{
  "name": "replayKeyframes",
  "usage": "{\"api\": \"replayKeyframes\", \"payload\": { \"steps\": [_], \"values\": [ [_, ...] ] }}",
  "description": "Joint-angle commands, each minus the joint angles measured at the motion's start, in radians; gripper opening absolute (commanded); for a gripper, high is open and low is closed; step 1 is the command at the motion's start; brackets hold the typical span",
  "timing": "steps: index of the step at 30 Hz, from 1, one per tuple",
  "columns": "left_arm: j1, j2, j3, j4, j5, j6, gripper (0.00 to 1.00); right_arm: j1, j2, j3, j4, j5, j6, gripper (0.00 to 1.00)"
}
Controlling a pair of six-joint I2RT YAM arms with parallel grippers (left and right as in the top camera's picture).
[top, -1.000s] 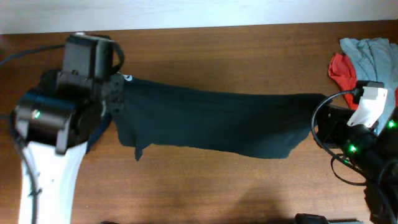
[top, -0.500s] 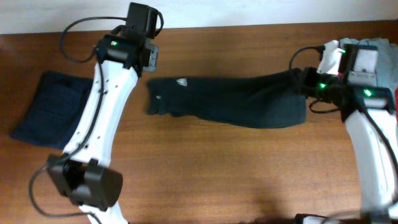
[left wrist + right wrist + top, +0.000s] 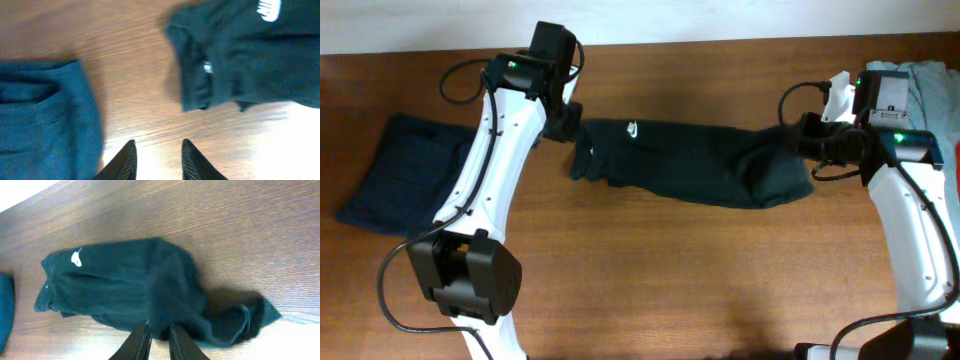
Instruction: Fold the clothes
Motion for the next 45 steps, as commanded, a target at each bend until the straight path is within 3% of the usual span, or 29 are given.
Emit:
{"api": "replayKeyframes", "payload": {
  "steps": [1, 3, 4, 7, 15, 22, 24, 25, 33, 41, 45],
  "values": [
    [-0.001, -0.021, -0.084, 0.021, 0.114, 0.028, 0.34, -0.005, -0.022, 0.008, -0.009, 0.039, -0.006, 0.2],
    [-0.001, -0.019, -0.152, 0.058, 0.137, 0.029, 0.38, -0.005, -0.022, 0.008, -0.024, 0.04, -0.006, 0.48],
    [-0.001, -0.019, -0.19, 0.087, 0.169, 0.032, 0.39, -0.005, -0.023, 0.008, -0.031, 0.04, -0.006, 0.56],
    [-0.001, -0.019, -0.305, 0.214, 0.274, 0.088, 0.42, -0.005, -0.022, 0.008, -0.069, 0.039, -0.006, 0.6],
    [0.0, -0.017, -0.51, 0.503, 0.29, 0.088, 0.5, -0.005, -0.015, 0.006, -0.214, 0.039, -0.006, 0.68],
    [0.0, -0.017, -0.674, 0.744, 0.27, 0.088, 0.49, -0.004, 0.013, -0.055, -0.262, 0.039, -0.006, 0.71],
    [0.002, -0.017, -0.686, 0.792, 0.269, 0.109, 0.09, -0.004, 0.022, -0.086, -0.258, 0.04, -0.006, 0.71],
    [0.005, -0.019, -0.677, 0.793, 0.249, 0.112, 0.0, -0.004, 0.027, -0.102, -0.256, 0.039, -0.006, 0.72],
    [0.086, -0.078, -0.491, 0.672, 0.218, 0.049, 0.0, -0.003, 0.032, -0.217, -0.211, 0.039, 0.006, 0.66],
    [0.119, -0.179, -0.405, 0.471, 0.217, 0.031, 0.0, -0.003, 0.032, -0.478, 0.168, -0.072, 0.054, 0.51],
    [0.119, -0.193, -0.405, 0.428, 0.217, 0.031, 0.0, 0.009, 0.032, -0.573, 0.33, -0.192, 0.053, 0.56]
  ]
}}
